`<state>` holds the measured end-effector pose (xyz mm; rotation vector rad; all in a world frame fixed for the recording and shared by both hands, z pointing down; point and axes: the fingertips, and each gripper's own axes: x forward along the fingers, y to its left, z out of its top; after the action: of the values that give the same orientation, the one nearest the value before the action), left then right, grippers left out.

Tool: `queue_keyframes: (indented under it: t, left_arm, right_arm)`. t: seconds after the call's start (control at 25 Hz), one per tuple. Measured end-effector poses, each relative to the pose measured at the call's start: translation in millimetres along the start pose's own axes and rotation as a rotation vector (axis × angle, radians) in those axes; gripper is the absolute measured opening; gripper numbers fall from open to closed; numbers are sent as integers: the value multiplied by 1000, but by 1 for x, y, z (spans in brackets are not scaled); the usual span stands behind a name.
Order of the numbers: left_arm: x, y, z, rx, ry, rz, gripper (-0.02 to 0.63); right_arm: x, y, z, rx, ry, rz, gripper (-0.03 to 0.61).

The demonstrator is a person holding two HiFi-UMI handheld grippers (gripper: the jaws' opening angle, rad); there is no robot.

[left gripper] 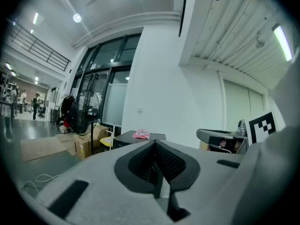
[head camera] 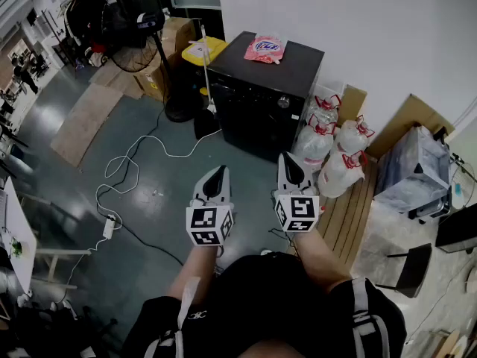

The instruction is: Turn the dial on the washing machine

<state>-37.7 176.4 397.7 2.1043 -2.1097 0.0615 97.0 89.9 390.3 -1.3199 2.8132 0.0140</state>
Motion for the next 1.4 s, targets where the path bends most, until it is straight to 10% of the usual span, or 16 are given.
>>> queue_keyframes:
  t: [1.0,1.4]
  left_arm:
    - [-46,15,-18,-6,7,-91,3]
    - [21,42,-19,12,22,-83,3]
  right_arm:
    - [-43,45,-10,31,-3,-97,8]
    - [25,15,-27,70,-20,-115,8]
